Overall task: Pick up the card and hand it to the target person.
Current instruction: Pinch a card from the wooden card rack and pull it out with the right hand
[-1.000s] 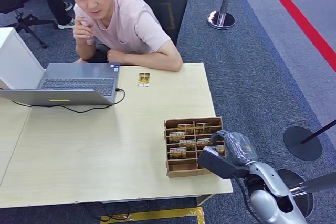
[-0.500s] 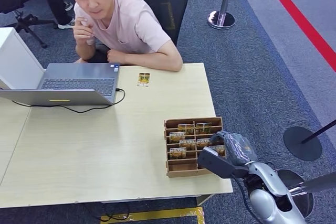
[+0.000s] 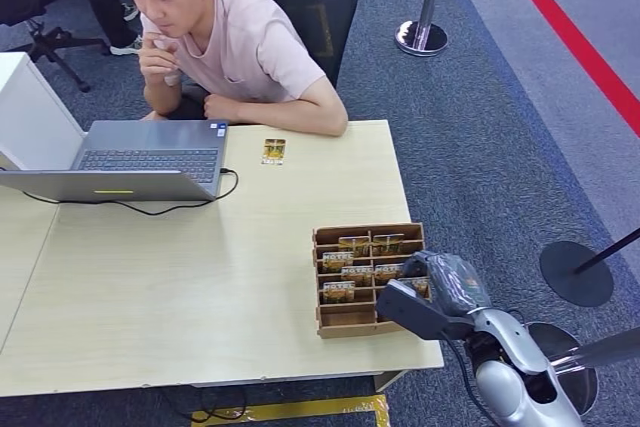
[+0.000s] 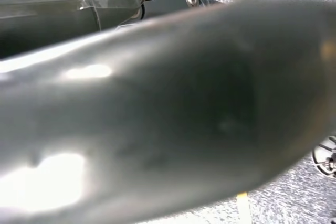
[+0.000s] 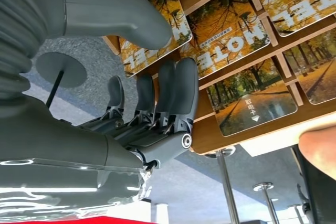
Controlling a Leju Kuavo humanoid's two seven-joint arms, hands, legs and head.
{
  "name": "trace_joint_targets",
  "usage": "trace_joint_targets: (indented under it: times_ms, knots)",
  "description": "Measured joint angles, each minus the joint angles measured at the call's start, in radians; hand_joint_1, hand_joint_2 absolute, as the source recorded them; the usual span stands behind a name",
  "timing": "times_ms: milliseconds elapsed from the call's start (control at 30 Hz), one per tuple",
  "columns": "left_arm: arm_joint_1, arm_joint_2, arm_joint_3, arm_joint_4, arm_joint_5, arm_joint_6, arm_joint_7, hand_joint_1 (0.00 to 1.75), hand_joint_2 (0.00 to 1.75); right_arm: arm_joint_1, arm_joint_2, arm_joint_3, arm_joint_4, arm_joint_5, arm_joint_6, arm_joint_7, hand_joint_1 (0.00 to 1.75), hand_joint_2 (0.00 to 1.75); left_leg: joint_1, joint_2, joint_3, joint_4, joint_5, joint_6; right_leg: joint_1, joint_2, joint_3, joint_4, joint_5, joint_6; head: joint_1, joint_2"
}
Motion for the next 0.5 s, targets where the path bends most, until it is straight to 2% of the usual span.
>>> trace_joint_targets:
  times_ms: [500]
  knots:
    - [0.000,0.000,0.027,0.000,0.029,0.000,-0.021,0.00,0.00,0.000,0.000,-0.008,0.000,0.010,0.009,0.004,0.97,1.75,0.000,0.000,0.000,0.000,0.000,0.000,0.000,0.000,0.000,0.000,0.000,0.000,0.000,0.000]
